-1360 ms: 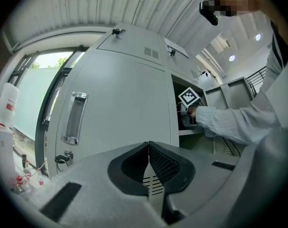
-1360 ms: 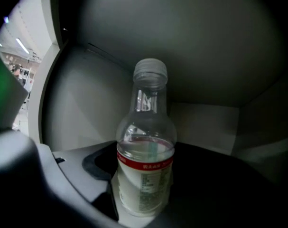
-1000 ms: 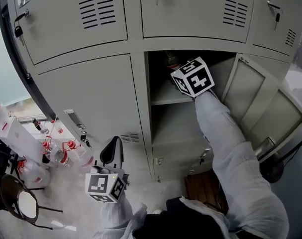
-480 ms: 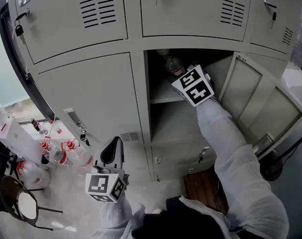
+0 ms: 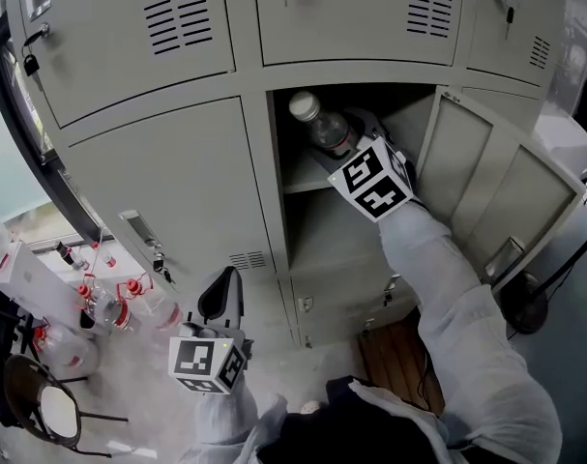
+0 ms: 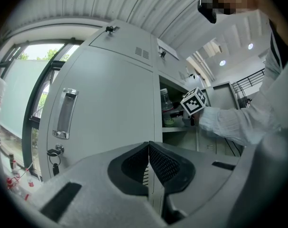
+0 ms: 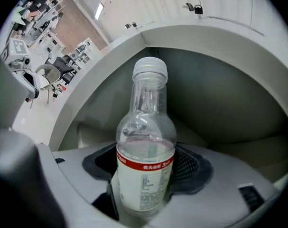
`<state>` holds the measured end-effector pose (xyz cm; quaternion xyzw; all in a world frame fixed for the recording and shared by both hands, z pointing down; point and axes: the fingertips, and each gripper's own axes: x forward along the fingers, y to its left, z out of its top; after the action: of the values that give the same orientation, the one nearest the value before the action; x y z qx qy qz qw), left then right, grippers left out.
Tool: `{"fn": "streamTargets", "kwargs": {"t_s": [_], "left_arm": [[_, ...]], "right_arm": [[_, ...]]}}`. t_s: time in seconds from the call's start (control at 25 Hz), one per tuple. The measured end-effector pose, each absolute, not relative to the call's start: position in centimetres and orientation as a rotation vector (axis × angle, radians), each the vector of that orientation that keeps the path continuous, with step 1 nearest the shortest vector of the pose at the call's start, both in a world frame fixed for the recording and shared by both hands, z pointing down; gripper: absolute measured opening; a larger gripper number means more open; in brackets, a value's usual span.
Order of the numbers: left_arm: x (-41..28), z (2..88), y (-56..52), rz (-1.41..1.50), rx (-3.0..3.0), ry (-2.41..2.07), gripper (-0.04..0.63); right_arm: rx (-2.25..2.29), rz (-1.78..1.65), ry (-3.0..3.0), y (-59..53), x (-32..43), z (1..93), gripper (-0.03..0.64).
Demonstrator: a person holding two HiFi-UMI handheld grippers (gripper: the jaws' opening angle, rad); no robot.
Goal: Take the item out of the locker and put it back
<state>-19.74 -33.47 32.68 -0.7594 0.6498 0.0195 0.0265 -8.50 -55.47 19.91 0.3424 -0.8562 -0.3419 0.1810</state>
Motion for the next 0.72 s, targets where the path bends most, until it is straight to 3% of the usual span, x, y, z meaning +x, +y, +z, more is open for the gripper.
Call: {"fn": "streamTargets", "kwargs": {"t_s": [0.72], "left_arm": [[-17.3,35.0,-30.7,0.026,-2.532,1.803,0.009]], "right_arm": [[1.165,-0.929,-2.398,-47.4,-2.3,19.9,0.316]]}}
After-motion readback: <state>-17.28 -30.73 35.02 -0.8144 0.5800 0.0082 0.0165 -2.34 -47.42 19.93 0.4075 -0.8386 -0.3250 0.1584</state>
